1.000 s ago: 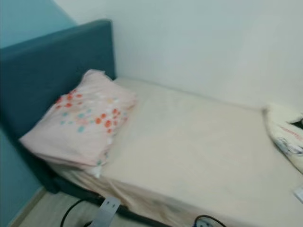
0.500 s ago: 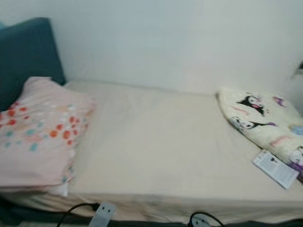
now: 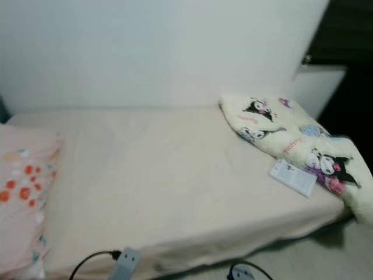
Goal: Clean up the room
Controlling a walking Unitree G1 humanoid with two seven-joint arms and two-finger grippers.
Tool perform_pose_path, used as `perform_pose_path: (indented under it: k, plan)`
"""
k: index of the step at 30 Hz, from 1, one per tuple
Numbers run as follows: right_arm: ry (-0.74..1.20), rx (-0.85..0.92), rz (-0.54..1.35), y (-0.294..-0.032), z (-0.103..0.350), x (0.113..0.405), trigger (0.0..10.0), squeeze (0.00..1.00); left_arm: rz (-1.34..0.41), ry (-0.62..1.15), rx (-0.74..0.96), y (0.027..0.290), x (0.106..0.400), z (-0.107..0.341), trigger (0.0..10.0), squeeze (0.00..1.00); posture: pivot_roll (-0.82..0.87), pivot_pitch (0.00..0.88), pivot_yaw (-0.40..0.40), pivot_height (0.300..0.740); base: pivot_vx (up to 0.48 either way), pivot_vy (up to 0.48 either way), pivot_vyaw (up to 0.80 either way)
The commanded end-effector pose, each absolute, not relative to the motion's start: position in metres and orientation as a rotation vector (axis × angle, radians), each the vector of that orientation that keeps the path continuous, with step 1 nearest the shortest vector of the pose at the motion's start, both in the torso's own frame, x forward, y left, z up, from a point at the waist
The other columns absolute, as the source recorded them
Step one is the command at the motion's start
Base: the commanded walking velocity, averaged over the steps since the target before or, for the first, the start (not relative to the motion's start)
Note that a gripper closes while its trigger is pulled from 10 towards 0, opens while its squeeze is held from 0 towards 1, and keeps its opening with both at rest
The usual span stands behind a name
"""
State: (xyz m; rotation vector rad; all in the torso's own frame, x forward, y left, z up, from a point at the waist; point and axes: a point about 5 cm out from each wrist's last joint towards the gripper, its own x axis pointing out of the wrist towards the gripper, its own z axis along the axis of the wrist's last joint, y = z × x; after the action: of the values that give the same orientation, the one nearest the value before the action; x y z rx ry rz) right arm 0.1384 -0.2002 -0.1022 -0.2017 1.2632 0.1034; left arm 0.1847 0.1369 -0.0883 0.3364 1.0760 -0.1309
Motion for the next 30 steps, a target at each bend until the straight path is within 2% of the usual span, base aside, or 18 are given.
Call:
perform_pose_path:
  k: [1,8,13,20,30]
  plan:
    - [1.239,-0.203,0.075,-0.207,-0.1,0.143,10.0,0.0,-0.135,1.074,0.343,0.135,0.184,-0.088,10.0,0.0,-0.04,0.0,-0.075,0.74,0.0,-0.48,0.0]
    - [1.238,-0.202,0.066,-0.212,-0.1,0.14,10.0,0.0,-0.123,1.076,0.336,0.135,0.184,-0.088,10.0,0.0,-0.04,0.0,-0.075,0.74,0.0,-0.48,0.0]
    - [1.23,-0.18,0.064,-0.199,-0.101,0.143,10.0,0.0,-0.121,1.076,0.337,0.135,0.184,-0.089,10.0,0.0,-0.04,0.0,-0.071,0.74,0.0,-0.48,0.0]
    - [1.22,-0.151,0.052,-0.196,-0.101,0.144,10.0,0.0,-0.115,1.074,0.337,0.135,0.184,-0.088,10.0,0.0,-0.04,0.0,-0.071,0.74,0.0,-0.48,0.0]
    - [1.216,-0.131,0.033,-0.201,-0.1,0.144,10.0,0.0,-0.097,1.062,0.319,0.135,0.185,-0.088,10.0,0.0,-0.05,0.0,-0.069,0.74,0.0,-0.48,0.0]
